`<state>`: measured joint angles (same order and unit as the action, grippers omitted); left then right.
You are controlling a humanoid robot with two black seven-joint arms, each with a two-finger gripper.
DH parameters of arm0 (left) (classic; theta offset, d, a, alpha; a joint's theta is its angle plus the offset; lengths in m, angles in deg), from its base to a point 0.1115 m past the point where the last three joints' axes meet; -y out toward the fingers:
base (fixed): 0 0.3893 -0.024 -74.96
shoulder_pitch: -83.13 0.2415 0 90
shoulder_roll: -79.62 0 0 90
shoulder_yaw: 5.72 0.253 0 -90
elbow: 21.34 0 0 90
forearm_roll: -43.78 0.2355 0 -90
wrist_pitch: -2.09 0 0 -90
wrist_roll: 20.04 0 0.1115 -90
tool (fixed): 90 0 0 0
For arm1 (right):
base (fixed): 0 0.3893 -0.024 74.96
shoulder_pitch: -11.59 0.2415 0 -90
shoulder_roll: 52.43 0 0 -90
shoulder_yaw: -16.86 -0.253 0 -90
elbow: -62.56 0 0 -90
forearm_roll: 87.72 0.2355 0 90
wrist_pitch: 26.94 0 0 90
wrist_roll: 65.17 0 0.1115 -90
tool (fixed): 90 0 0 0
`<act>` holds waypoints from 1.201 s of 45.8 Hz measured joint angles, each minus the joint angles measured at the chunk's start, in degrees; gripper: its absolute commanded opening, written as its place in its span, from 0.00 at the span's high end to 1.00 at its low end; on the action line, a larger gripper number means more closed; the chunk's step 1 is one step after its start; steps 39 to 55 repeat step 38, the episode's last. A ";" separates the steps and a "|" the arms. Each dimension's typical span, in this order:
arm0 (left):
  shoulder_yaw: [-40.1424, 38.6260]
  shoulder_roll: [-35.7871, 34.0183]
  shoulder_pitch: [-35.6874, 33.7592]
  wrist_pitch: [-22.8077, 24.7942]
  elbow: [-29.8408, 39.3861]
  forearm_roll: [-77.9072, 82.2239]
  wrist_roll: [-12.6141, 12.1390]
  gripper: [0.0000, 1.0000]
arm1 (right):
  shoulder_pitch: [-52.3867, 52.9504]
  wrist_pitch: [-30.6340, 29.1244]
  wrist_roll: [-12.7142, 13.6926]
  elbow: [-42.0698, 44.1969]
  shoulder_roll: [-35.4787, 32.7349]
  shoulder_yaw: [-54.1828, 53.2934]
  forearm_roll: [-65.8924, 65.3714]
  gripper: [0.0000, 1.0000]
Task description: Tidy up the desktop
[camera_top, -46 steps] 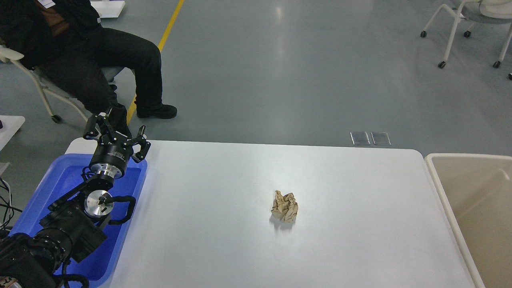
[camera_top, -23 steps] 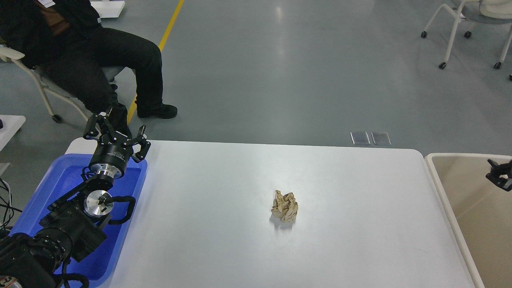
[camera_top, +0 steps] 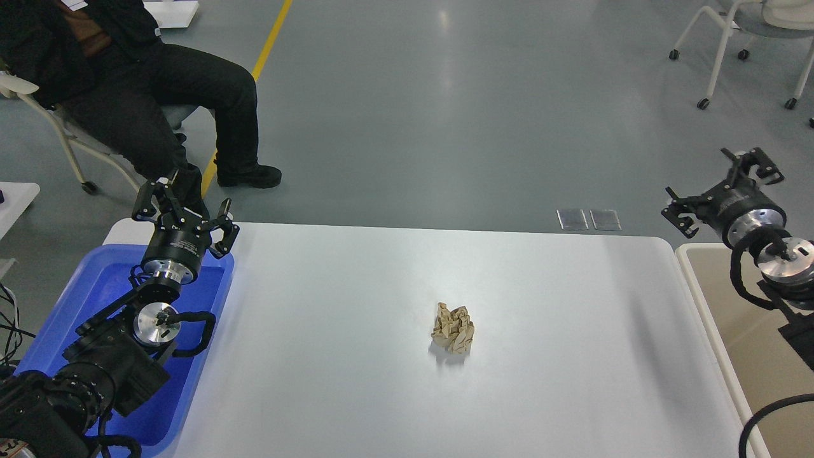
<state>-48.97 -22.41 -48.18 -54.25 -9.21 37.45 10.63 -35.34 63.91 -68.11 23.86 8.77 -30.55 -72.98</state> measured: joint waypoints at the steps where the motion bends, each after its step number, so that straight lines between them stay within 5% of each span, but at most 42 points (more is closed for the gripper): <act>1: 0.00 0.00 0.00 0.00 0.00 0.00 0.00 0.00 | 0.13 -0.06 -0.04 0.22 0.71 -0.11 0.08 0.00; 26: 0.00 0.00 0.00 0.00 0.00 -0.01 0.00 0.00 | 0.36 -4.59 -0.28 7.86 11.96 0.28 0.41 0.00; 55: 0.00 0.00 0.00 0.00 -0.01 0.00 0.00 0.00 | -0.21 -5.38 -0.30 11.46 13.38 1.74 0.01 0.00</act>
